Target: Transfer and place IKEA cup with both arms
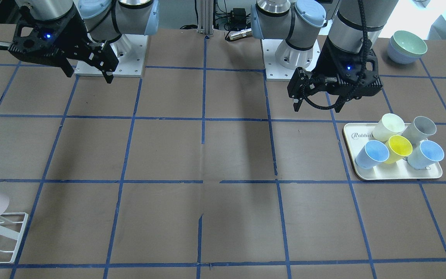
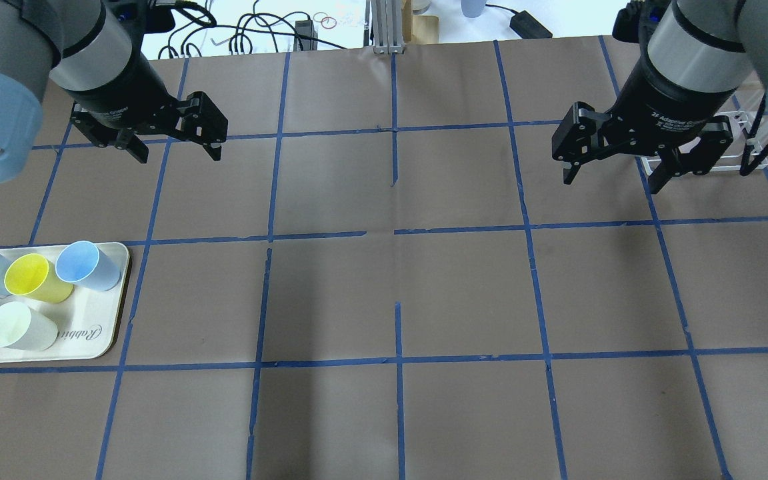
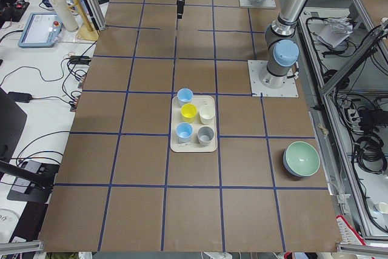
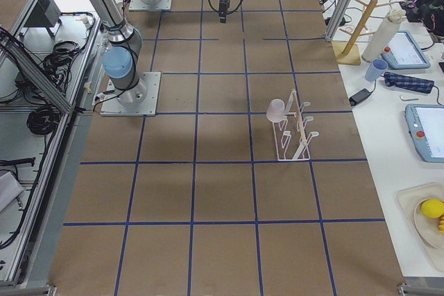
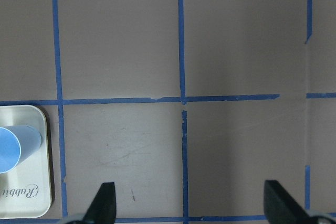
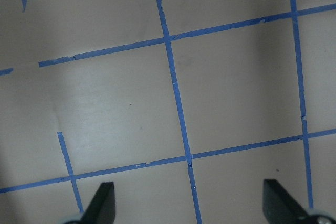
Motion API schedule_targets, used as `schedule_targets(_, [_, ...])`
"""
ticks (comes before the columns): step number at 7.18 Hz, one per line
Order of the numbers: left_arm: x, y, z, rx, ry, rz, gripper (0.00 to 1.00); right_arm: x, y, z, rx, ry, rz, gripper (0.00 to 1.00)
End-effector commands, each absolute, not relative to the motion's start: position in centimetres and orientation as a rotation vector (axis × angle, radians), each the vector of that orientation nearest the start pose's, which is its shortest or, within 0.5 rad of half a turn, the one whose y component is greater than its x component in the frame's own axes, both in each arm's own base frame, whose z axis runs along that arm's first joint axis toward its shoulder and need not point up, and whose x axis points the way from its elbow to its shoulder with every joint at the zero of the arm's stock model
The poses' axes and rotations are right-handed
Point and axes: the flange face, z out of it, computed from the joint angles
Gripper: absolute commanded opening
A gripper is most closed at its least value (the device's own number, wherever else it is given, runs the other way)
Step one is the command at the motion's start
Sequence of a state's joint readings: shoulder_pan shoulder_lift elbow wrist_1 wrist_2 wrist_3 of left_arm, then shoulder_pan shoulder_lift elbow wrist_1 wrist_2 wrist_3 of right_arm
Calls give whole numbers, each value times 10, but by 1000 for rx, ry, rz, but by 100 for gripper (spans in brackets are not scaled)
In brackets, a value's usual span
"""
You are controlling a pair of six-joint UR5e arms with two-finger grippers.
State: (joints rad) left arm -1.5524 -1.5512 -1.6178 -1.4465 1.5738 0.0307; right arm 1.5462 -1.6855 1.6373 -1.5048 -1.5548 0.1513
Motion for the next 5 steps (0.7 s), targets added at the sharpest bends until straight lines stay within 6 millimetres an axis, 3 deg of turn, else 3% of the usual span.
schedule_targets(1, [-123,-494,488,17,3132,-154,100,125,-441,502,268,3108,43,100])
schedule_targets(5, [-123,-493,489,17,3132,-156,100,124,-445,501,259,3121,27,100])
